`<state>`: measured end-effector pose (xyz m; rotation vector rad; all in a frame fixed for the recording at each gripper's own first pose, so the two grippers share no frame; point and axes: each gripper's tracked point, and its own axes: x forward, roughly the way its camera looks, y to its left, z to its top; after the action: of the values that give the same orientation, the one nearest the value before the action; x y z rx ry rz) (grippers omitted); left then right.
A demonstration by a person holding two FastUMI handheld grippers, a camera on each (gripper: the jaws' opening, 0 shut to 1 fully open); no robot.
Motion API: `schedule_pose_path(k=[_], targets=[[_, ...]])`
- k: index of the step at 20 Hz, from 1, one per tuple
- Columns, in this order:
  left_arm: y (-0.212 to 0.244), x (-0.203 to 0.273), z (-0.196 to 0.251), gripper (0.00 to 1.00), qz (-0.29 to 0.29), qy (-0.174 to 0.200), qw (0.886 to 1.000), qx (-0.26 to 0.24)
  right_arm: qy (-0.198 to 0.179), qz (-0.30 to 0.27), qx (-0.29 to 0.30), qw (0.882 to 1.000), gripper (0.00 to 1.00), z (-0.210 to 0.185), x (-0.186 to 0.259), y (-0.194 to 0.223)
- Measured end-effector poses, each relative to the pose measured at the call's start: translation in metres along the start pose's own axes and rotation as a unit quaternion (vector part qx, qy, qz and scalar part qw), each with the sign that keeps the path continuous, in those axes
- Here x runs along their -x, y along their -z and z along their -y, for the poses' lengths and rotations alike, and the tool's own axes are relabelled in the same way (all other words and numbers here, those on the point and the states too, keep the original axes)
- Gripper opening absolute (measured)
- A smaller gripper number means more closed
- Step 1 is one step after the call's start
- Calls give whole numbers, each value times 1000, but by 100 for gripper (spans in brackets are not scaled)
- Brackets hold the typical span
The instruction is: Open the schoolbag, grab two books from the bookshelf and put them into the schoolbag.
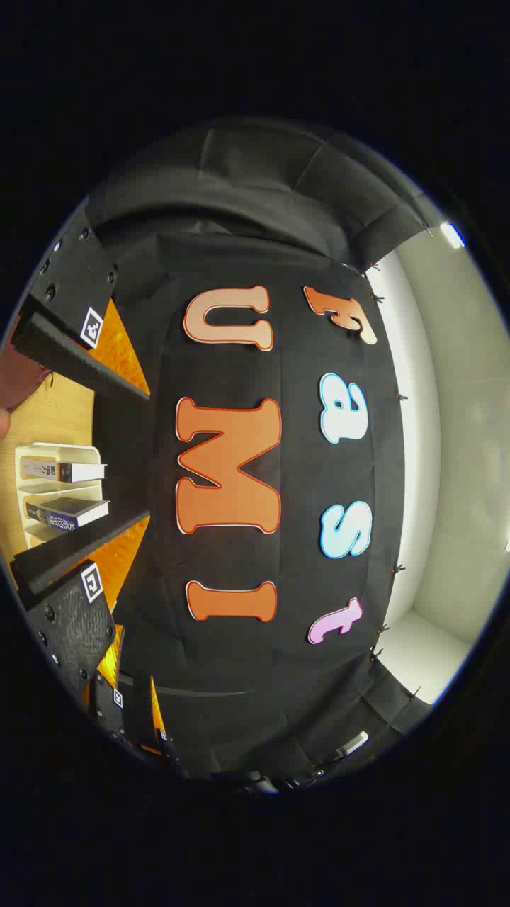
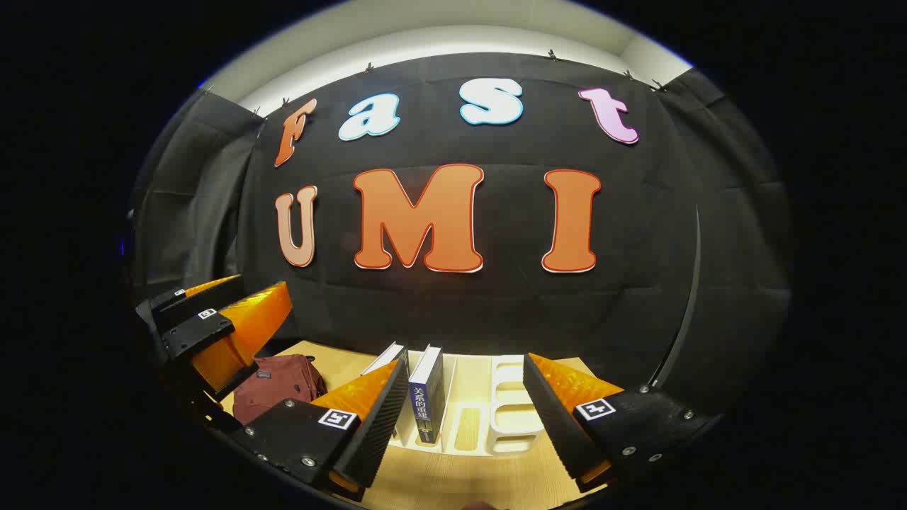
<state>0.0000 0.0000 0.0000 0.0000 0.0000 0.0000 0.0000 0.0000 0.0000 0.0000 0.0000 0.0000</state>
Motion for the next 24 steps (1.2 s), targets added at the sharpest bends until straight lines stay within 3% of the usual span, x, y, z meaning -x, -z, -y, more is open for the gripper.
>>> schedule_pose_path(k=[12,24], targets=[[7,-1,-17,95,-16,-13,1000,-7,-5,9,4,1000,96,-10,-4,-1],[15,-5,-16,94,-25,-1,1000,-5,-6,-3,2,1000,96,-15,-4,7]])
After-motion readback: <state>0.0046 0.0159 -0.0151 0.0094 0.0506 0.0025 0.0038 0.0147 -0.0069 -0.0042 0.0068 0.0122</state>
